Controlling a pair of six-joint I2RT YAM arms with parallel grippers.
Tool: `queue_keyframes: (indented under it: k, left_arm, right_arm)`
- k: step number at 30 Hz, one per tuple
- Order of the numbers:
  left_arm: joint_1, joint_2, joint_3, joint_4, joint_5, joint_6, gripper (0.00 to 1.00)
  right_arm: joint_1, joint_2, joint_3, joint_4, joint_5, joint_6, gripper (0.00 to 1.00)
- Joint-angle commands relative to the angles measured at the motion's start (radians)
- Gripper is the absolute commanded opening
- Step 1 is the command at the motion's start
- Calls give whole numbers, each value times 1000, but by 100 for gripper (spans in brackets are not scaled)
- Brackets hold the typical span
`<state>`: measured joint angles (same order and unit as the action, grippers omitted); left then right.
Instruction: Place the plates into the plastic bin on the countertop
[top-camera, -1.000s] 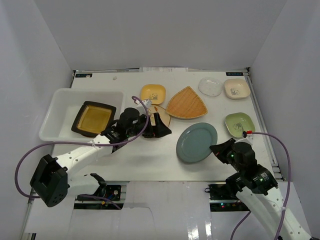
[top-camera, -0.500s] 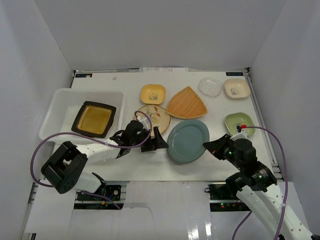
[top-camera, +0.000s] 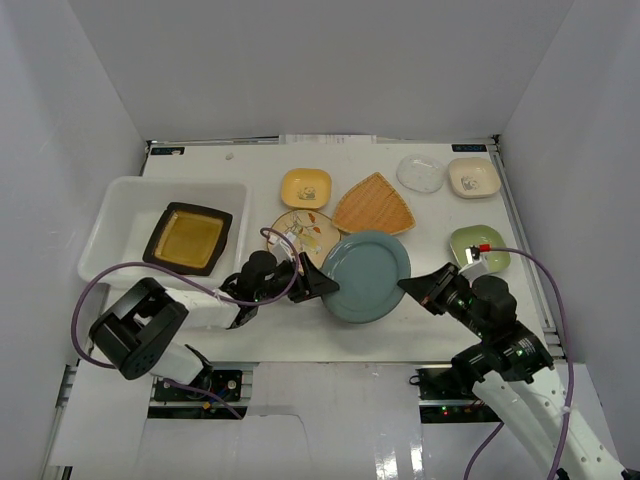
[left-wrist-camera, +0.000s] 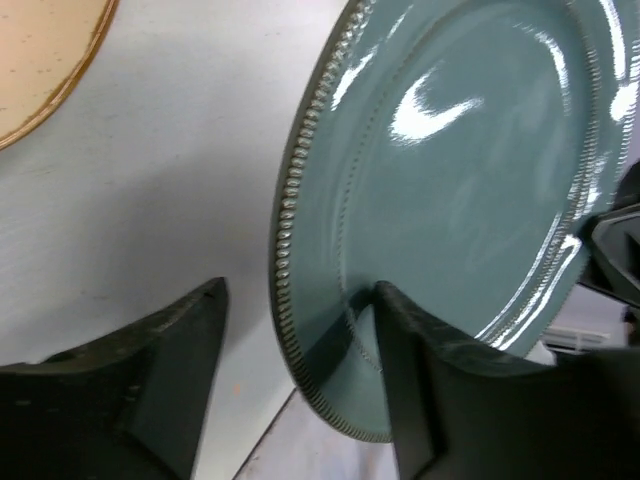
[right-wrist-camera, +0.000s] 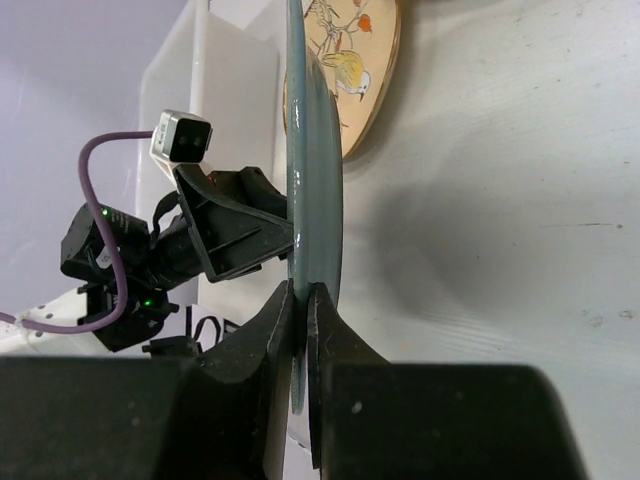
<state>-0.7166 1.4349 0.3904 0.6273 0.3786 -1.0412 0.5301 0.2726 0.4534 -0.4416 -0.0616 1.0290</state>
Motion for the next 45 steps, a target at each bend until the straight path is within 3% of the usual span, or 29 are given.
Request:
queue_keyframes:
  k: [1, 4, 5, 9, 13, 14, 16, 19, 21, 25, 35, 41, 45]
  left_arm:
    - [-3, -17, -33, 186, 11, -60, 66]
    - [-3, -70, -35, 151, -26, -49, 35]
    - [-3, -103, -36, 120, -43, -43, 20]
    - [-3, -163, -38, 71, -63, -28, 1]
    - [-3, -256, -30, 23, -73, -22, 0]
    - [-3, -277, -25, 5, -73, -19, 0]
    - [-1, -318, -9, -21, -76, -14, 0]
    - [12, -421, 36, -148, -102, -14, 0]
    - [29, -458, 70, -199, -109, -17, 0]
    - [116, -560, 120, -314, -96, -46, 0]
    - [425, -732, 255, -532, -73, -19, 0]
    - [588, -757, 415, -811, -326, 164, 0]
    - [595, -788, 507, -911, -661, 250, 0]
  right_arm:
    - [1, -22, 15, 265, -72, 78, 8]
    - [2, -36, -8, 265, -70, 97, 8]
    - [2, -38, -27, 265, -67, 109, 8]
    - [2, -33, -79, 291, -95, 128, 8]
    - [1, -9, -140, 322, -99, 128, 8]
    - [2, 2, -148, 326, -106, 123, 12]
    - [2, 40, -162, 352, -122, 88, 26]
    - [1, 114, -141, 400, -173, 25, 62]
    - [1, 167, -110, 400, -188, -21, 77]
    - [2, 206, -90, 409, -199, -56, 89]
    - [1, 201, -98, 429, -228, -116, 98]
    - [1, 197, -98, 402, -228, -171, 98]
    - [1, 221, -102, 363, -215, -222, 96]
